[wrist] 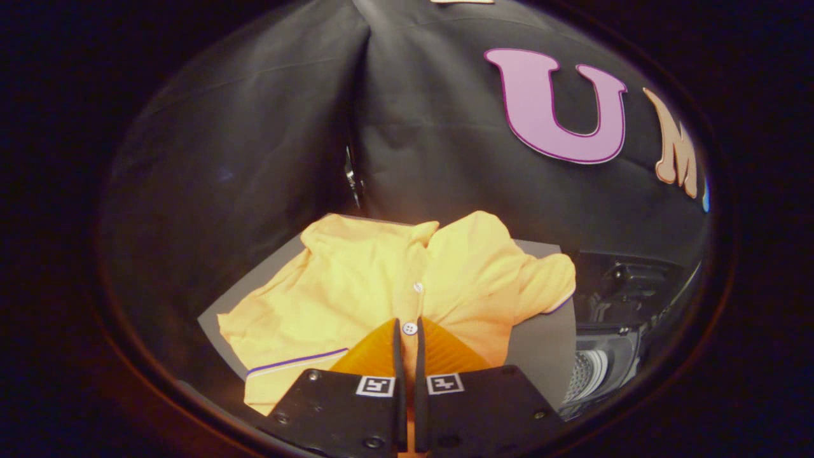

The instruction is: Put the clothes into the washing machine and then close the washing machine lid.

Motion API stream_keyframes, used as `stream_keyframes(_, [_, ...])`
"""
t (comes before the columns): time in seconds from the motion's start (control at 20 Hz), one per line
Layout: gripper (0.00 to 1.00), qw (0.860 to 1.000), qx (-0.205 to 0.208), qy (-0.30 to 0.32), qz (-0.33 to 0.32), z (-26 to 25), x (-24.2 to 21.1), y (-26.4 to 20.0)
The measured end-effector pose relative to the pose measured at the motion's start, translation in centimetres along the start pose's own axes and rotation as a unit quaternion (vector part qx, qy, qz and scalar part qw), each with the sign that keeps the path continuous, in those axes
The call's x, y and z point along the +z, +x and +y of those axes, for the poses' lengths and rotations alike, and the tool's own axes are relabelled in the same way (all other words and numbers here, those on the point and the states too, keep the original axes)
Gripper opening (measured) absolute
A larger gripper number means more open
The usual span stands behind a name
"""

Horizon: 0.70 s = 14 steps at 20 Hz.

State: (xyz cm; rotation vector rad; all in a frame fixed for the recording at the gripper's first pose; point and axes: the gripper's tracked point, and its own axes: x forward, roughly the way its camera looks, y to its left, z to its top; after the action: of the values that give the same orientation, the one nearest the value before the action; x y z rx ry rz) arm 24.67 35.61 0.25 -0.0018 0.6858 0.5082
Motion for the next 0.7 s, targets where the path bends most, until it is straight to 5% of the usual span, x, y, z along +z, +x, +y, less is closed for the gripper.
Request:
stream_keyframes(0.15, [0.02, 0.997, 0.023, 0.068, -0.039, -0.2, 2.3, -0.4])
stream_keyframes(0.5, [0.01, 0.987, 0.030, 0.117, -0.104, -3.4, 8.5, -7.0])
stream_keyframes(0.7, [0.01, 0.982, -0.019, 0.126, -0.142, -8.6, 11.7, -11.7])
